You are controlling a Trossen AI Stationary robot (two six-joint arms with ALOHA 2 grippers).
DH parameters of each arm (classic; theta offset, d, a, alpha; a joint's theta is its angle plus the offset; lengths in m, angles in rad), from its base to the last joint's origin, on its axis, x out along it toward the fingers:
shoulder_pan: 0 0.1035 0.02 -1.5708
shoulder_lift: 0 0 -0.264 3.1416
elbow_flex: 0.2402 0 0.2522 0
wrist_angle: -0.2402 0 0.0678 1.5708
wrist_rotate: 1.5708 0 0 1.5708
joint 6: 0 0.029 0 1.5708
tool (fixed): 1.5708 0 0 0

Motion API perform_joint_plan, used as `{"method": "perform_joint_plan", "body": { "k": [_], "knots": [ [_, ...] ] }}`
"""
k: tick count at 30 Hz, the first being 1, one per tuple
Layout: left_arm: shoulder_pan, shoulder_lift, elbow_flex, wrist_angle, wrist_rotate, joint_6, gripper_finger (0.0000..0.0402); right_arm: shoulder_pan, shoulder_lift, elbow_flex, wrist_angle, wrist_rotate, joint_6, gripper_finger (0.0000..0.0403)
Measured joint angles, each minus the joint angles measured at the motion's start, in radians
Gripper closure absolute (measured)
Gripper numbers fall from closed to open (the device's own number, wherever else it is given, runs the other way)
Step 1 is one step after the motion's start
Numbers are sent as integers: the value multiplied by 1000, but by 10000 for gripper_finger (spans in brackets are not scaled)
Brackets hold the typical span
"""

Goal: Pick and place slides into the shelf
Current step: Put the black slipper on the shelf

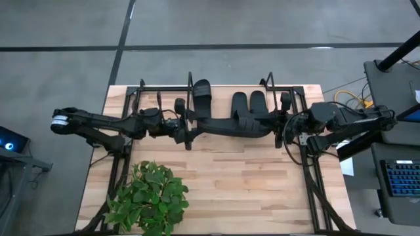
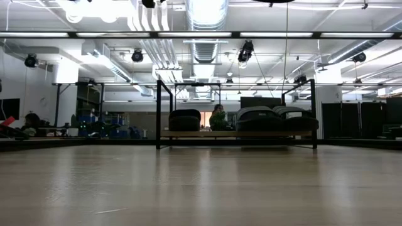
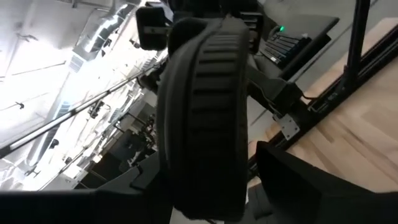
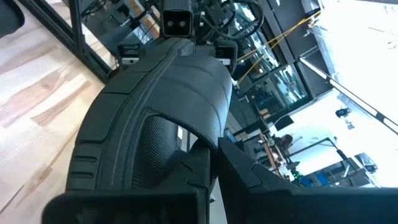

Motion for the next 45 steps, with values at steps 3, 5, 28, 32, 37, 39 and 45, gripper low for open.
{"method": "perform_joint_plan", "body": {
  "k": [3,5,28,32,37,39,45],
  "knots": [
    [0,17,7,6,0,0,235,-2,1,5,-1,0,3,394],
    [0,25,11,1,5,0,265,-2,1,5,-6,0,4,394],
    [5,64,55,6,-543,136,340,-4,33,141,-51,269,409,285],
    [9,146,110,-1,-625,210,340,-4,84,176,-49,440,419,250],
    [11,276,233,6,-788,344,340,-5,181,261,-77,506,426,221],
    [13,324,279,6,-827,396,341,-6,219,318,-108,507,422,216],
    [13,422,377,7,-843,498,341,-45,351,505,-330,506,463,218]
  ]
}}
